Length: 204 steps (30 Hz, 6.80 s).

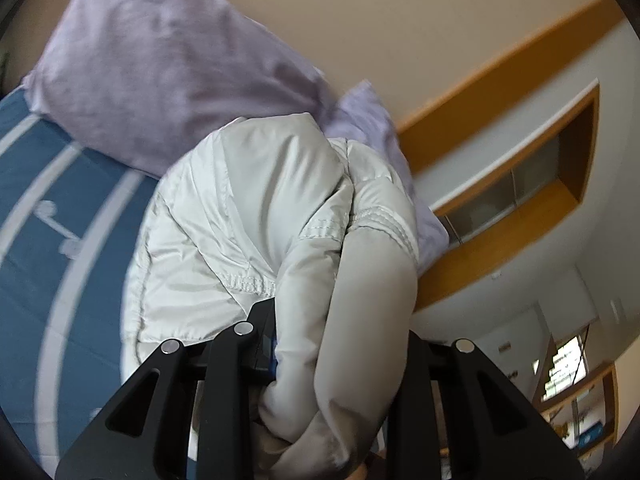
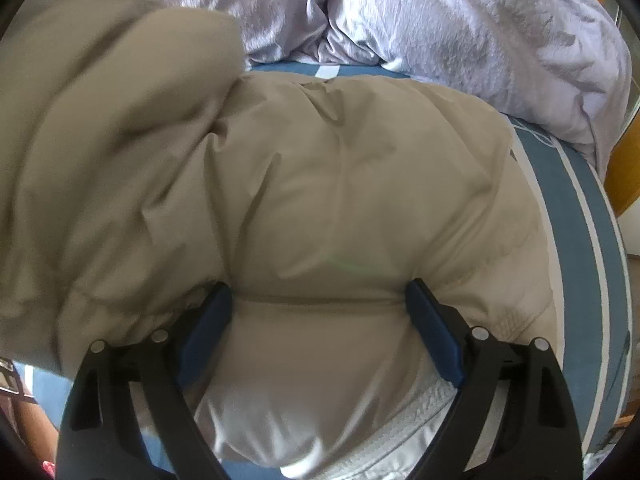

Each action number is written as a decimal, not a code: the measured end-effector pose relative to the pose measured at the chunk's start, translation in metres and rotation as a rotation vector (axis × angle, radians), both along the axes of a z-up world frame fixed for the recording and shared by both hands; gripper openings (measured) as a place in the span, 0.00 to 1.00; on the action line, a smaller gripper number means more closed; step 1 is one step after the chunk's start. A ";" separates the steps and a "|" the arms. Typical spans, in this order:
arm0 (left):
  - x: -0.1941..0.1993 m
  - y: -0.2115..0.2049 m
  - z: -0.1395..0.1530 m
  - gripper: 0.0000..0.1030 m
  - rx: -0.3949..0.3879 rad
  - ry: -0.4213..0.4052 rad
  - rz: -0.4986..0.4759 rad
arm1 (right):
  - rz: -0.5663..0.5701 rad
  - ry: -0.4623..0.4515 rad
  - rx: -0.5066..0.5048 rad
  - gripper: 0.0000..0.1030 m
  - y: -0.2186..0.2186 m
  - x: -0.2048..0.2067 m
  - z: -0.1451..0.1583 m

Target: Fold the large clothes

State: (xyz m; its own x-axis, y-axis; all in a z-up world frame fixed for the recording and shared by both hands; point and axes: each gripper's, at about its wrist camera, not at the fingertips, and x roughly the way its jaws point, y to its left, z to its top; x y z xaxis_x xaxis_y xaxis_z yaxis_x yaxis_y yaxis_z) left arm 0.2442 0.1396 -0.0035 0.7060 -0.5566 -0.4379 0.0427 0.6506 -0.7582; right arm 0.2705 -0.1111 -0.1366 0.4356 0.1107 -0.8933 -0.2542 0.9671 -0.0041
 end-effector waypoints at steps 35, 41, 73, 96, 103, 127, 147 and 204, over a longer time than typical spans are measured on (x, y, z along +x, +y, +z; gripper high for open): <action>0.033 -0.219 -0.081 0.26 0.334 0.205 -0.248 | -0.235 -0.060 0.140 0.69 -0.163 -0.049 0.034; 0.036 -0.236 -0.089 0.28 0.391 0.227 -0.254 | -0.281 -0.054 0.134 0.69 -0.186 -0.050 0.032; -0.014 -0.240 -0.013 0.78 0.575 0.065 -0.236 | -0.338 -0.110 0.150 0.69 -0.214 -0.058 0.050; -0.009 -0.214 -0.101 0.77 0.752 0.230 -0.112 | -0.326 -0.124 0.154 0.69 -0.222 -0.046 0.062; -0.011 -0.237 -0.122 0.77 0.786 0.216 -0.132 | -0.318 -0.130 0.172 0.69 -0.227 -0.038 0.073; -0.006 -0.240 -0.134 0.78 0.781 0.199 -0.135 | 0.080 -0.156 0.256 0.28 -0.105 0.032 0.134; -0.026 -0.237 -0.112 0.76 0.759 0.098 -0.170 | -0.027 -0.019 0.202 0.05 -0.123 0.056 0.038; 0.086 -0.118 -0.135 0.83 0.829 0.097 0.027 | -0.134 -0.219 0.116 0.05 -0.103 0.036 0.005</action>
State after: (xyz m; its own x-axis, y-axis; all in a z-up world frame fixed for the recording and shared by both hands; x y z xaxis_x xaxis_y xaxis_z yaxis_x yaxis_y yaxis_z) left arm 0.3303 0.0217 -0.1383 0.6523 -0.0106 -0.7578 -0.0221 0.9992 -0.0330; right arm 0.3067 -0.2141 -0.1320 0.6349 0.1351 -0.7607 -0.1292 0.9893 0.0679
